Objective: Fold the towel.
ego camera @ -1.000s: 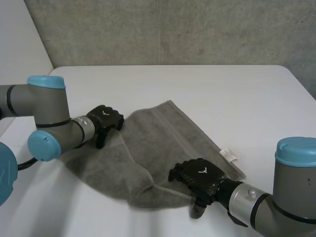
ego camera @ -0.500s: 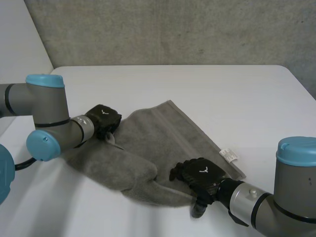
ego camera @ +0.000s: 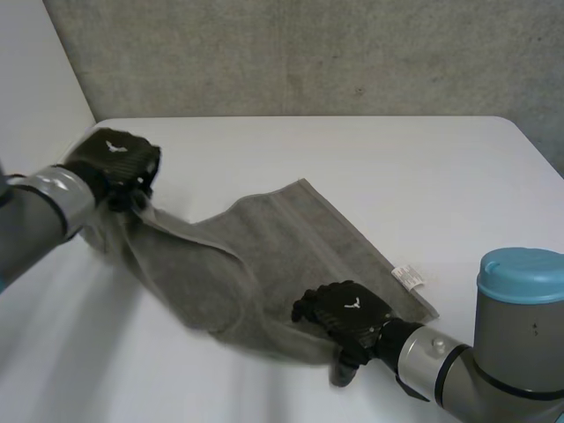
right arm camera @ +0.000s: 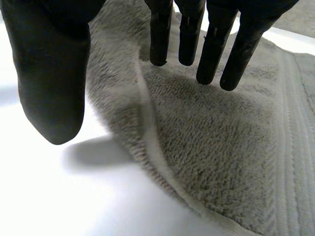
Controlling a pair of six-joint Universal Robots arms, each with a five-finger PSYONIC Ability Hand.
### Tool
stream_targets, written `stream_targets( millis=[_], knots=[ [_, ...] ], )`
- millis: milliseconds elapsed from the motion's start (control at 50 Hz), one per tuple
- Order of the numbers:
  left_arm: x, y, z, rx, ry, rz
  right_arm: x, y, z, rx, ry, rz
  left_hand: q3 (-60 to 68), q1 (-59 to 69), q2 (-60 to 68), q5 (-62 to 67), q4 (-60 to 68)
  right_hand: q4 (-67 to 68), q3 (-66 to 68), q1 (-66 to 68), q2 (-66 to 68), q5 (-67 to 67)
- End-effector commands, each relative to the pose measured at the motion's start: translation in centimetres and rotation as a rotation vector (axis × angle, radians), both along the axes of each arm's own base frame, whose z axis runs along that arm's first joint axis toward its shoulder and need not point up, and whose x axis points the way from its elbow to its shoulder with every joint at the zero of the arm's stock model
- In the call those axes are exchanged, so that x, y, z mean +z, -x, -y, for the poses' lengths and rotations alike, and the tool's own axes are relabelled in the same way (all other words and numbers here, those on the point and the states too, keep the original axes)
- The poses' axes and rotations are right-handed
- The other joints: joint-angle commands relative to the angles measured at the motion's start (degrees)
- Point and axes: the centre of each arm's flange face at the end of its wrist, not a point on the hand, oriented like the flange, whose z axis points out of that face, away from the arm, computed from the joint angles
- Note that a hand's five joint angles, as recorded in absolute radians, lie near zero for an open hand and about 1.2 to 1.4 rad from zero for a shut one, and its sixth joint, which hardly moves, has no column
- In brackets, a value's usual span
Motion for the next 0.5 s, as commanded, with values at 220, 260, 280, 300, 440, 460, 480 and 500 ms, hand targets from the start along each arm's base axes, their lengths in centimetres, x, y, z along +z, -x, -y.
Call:
stream_targets(
  millis=[220, 260, 280, 300, 440, 460, 480, 500],
  knots=[
    [4.2, -2.9, -2.6, 0.101, 0.112, -0.18, -0.7, -1.0, -0.3, 0.01, -0.031, 0.004, 10.5, 11.65, 10.36, 20.95, 10.26, 16.61, 16.1, 15.84, 15.61, 17.5],
    [4.4, -3.0, -2.8, 0.101, 0.119, -0.181, -0.7, -1.0, -0.2, 0.002, -0.028, 0.001, 10.5, 11.65, 10.36, 20.95, 10.26, 20.15, 19.63, 19.37, 19.14, 21.04],
    [4.6, -3.0, -3.0, 0.101, 0.13, -0.183, -0.8, -0.9, 0.0, -0.012, -0.023, -0.003, 10.5, 11.65, 10.36, 20.95, 10.26, 27.18, 26.66, 26.4, 26.17, 28.07],
    [4.6, -3.0, -3.0, 0.101, 0.13, -0.183, -0.8, -0.9, 0.0, -0.012, -0.023, -0.003, 10.5, 11.65, 10.36, 20.95, 10.26, 27.25, 26.73, 26.47, 26.24, 28.14],
    [5.0, -3.3, -3.6, 0.105, 0.146, -0.189, 0.0, -0.3, 1.8, -0.118, 0.068, -0.01, 10.5, 11.65, 10.36, 20.95, 10.26, 56.14, 55.62, 55.36, 55.13, 57.03],
    [5.0, -3.3, -3.6, 0.105, 0.146, -0.189, 0.0, -0.3, 1.8, -0.119, 0.068, -0.01, 10.5, 11.65, 10.36, 20.95, 10.26, 56.18, 55.66, 55.4, 55.17, 57.07],
    [5.2, -3.3, -3.8, 0.105, 0.151, -0.192, 0.7, -0.2, 2.1, -0.137, 0.094, -0.004, 10.5, 11.65, 10.36, 20.95, 10.26, 56.95, 56.43, 56.17, 55.95, 57.84],
    [5.6, -3.3, -3.9, 0.106, 0.162, -0.2, 1.8, -0.1, 2.3, -0.147, 0.128, 0.011, 10.5, 11.65, 10.36, 20.95, 10.26, 56.96, 56.44, 56.18, 55.95, 57.85]
  ],
)
